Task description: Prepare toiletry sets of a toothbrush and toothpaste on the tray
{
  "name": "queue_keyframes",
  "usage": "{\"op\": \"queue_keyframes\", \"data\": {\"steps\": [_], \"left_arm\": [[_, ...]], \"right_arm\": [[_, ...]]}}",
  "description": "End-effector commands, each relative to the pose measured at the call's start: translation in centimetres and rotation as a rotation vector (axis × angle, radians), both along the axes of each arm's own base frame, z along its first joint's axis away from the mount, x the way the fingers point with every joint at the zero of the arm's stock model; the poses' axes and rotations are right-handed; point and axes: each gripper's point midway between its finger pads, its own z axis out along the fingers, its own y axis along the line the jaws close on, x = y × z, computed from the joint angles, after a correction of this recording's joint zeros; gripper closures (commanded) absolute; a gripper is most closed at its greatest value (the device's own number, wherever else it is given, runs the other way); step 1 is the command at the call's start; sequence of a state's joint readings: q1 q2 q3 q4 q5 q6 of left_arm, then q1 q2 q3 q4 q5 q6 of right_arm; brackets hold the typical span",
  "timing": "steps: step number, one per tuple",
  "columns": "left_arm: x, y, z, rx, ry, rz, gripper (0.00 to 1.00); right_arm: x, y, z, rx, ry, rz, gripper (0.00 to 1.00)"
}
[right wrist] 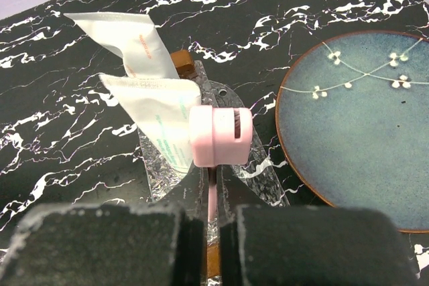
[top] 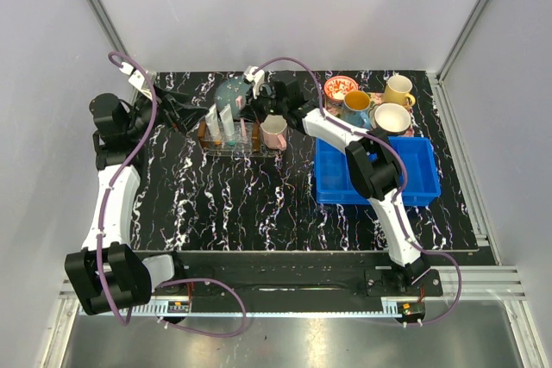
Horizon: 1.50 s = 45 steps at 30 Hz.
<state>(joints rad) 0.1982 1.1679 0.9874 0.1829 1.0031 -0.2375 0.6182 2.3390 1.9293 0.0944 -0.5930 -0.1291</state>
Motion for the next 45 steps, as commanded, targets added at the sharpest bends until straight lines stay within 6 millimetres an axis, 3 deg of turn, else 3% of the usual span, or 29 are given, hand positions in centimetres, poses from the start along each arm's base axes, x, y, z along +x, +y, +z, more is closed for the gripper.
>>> {"op": "queue_keyframes", "data": {"steps": [1, 37, 45], "left_arm": [[-0.2, -0.1, 0.9, 0.004, -0.045, -0.024, 0.1], [0.0, -0.1, 0.5, -0.013, -0.024, -0.038, 0.1], [0.0, -0.2, 0.5, -0.015, -0.022, -0.041, 0.1]], "right_arm": [[0.3, 1.0, 1.7, 0.045, -0.049, 0.009, 1.0], [0.5, 1.0, 1.0, 0.033, -0.081, 0.022, 1.0], [0.6, 0.8, 0.8, 0.02, -0.085, 0.015, 0.9]]}}
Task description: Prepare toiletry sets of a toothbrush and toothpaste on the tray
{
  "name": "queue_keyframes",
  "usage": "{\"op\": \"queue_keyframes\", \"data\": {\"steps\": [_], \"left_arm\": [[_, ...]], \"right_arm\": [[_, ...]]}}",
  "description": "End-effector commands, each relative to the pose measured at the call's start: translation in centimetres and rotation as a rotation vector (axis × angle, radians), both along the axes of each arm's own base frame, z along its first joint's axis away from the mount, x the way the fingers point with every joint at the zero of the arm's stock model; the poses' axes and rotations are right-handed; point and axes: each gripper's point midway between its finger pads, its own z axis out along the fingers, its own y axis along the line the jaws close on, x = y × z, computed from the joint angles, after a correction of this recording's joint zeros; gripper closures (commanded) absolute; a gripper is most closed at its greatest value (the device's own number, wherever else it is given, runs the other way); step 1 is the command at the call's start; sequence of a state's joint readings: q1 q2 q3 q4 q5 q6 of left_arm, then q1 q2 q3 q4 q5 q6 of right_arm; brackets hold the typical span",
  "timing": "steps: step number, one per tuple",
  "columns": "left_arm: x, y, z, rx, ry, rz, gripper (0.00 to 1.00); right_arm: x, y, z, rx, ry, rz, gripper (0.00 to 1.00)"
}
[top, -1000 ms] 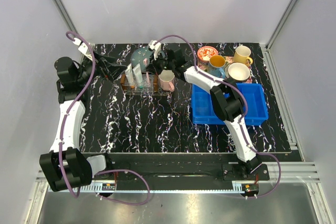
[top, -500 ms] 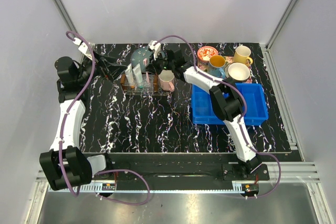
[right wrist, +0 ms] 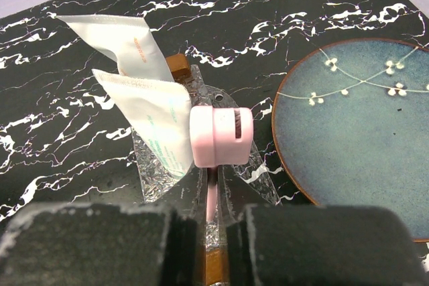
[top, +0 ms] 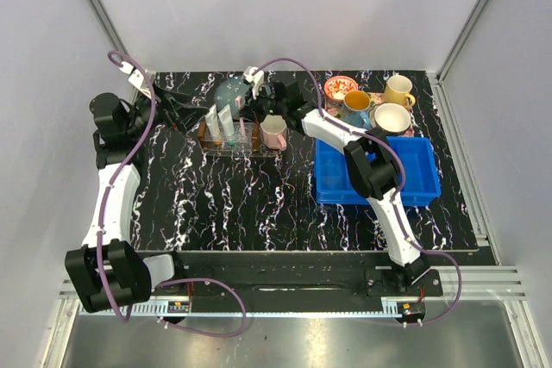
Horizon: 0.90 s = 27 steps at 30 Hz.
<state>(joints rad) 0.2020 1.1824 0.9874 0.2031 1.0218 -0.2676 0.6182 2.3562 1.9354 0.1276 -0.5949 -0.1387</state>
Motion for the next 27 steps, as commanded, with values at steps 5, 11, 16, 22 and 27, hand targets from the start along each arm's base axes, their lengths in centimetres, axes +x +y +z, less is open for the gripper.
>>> {"op": "queue_keyframes", "data": {"steps": [5, 11, 16, 22, 27], "left_arm": [[-0.22, -0.11, 0.66, 0.005, -0.04, -0.027, 0.1], [-0.36, -0.05, 0.71, 0.007, -0.042, -0.026, 0.1], [-0.46, -0.11, 0.63, 0.006, -0.039, -0.03, 0.1], [-0.56, -0.11, 0.81, 0.006, -0.044, -0.032, 0.1], [-0.53, -0.14, 0.91, 0.003, -0.044, -0.035, 0.1]], "right_arm": [[0.34, 0.33, 0.99, -0.001, -0.074, 0.001, 0.89], [0.36, 0.14, 0.84, -0.01, -0.077, -0.006, 0.87], [0.58, -0.14, 0.85, -0.018, -0.089, -0.017, 0.87], [0.45, -0.21, 0.79, -0.025, -0.094, -0.017, 0.84], [0.66, -0.39, 0.63, -0.032, -0.1, -0.025, 0.81]]}}
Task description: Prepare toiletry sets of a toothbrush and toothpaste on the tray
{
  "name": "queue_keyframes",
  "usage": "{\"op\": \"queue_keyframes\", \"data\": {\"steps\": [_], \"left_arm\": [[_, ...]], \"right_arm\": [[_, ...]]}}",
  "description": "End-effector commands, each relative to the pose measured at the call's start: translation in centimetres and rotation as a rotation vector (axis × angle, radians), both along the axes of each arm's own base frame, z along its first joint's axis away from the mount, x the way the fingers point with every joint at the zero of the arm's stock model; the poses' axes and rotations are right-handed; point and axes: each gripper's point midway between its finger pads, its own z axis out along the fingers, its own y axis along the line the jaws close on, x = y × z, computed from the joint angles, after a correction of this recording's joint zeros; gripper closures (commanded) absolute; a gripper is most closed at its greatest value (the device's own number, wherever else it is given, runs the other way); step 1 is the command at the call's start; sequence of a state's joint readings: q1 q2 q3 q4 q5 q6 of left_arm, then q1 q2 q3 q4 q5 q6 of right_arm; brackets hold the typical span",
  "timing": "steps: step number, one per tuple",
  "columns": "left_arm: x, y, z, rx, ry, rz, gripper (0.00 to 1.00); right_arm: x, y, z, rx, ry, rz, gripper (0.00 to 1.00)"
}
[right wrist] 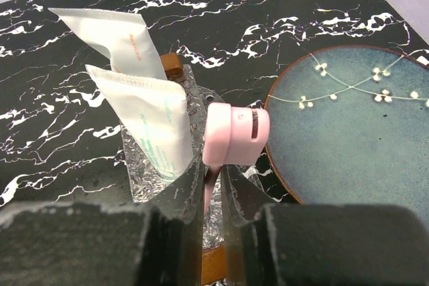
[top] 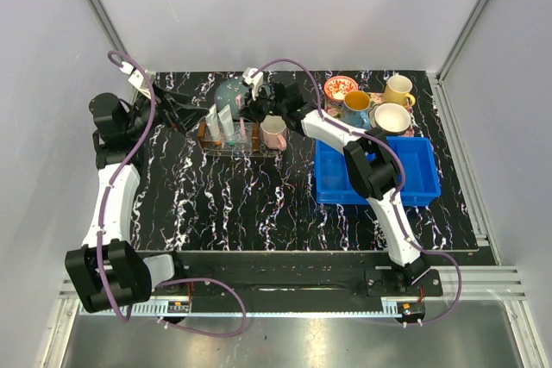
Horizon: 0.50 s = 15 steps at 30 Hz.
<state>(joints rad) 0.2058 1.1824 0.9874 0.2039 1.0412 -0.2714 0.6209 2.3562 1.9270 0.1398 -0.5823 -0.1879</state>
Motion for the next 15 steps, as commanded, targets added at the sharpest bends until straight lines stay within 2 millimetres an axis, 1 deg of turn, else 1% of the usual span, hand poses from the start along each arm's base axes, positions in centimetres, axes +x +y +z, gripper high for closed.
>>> {"op": "queue_keyframes", "data": {"steps": [1, 8, 15], "left_arm": [[-0.28, 0.0, 0.9, 0.004, -0.045, -0.018, 0.1], [-0.36, -0.08, 0.86, 0.004, -0.043, -0.021, 0.1], [-0.36, -0.08, 0.86, 0.003, -0.042, -0.021, 0.1]], "right_arm": [[0.47, -0.46, 0.73, -0.016, -0.05, -0.03, 0.81], [0.36, -0.44, 0.98, -0.015, -0.053, -0.03, 0.76], [0.25, -0.65, 1.21, -0.017, -0.057, -0.035, 0.73]]}}
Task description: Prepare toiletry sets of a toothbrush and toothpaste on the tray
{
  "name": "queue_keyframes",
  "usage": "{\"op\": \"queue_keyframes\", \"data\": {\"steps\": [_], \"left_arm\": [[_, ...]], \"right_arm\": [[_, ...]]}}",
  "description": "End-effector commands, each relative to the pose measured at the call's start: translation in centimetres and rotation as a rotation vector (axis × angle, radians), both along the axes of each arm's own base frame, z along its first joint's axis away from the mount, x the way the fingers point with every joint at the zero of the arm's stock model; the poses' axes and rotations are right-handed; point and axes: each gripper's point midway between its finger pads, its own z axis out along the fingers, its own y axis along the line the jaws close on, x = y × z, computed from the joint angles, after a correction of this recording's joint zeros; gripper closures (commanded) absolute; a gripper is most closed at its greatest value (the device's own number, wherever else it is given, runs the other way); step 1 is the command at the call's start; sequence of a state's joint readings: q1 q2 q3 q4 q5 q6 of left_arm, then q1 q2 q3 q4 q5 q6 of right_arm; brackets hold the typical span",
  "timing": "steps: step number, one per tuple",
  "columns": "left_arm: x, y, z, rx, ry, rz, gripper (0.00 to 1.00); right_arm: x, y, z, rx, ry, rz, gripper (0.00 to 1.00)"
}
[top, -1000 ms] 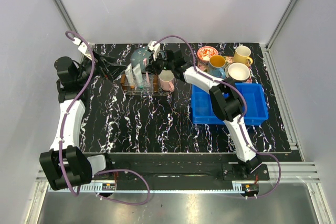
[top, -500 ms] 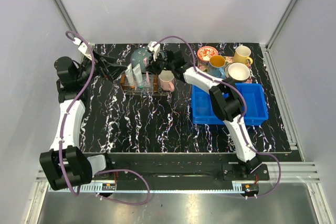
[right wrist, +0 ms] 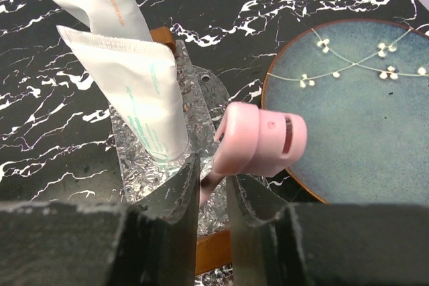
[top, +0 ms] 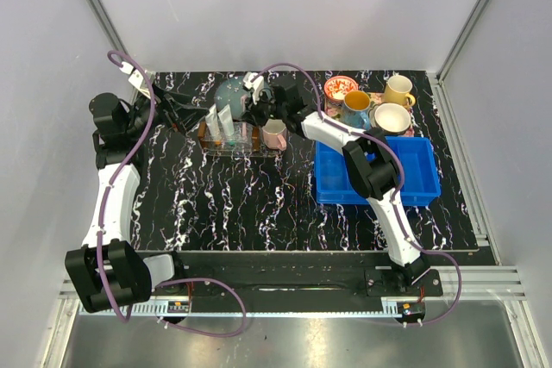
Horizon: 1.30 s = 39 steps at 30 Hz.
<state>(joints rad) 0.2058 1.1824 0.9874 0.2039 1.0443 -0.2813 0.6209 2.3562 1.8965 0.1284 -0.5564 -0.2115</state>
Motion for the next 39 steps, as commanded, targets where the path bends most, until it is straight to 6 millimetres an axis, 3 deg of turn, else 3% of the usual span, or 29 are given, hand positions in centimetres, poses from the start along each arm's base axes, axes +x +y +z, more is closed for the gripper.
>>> {"op": "queue_keyframes", "data": {"steps": [1, 30, 39], "left_arm": [[-0.3, 0.0, 0.9, 0.01, -0.051, -0.018, 0.1], [-0.3, -0.1, 0.9, 0.011, -0.054, -0.027, 0.1], [-0.4, -0.1, 1.0, 0.01, -0.055, -0.031, 0.1]], "right_arm": [[0.2, -0.1, 2.7, 0.018, -0.062, -0.017, 0.73], [0.0, -0.6, 5.0, 0.026, -0.065, -0.042, 0.53], [-0.2, -1.0, 5.9, 0.025, -0.07, -0.048, 0.52]]}}
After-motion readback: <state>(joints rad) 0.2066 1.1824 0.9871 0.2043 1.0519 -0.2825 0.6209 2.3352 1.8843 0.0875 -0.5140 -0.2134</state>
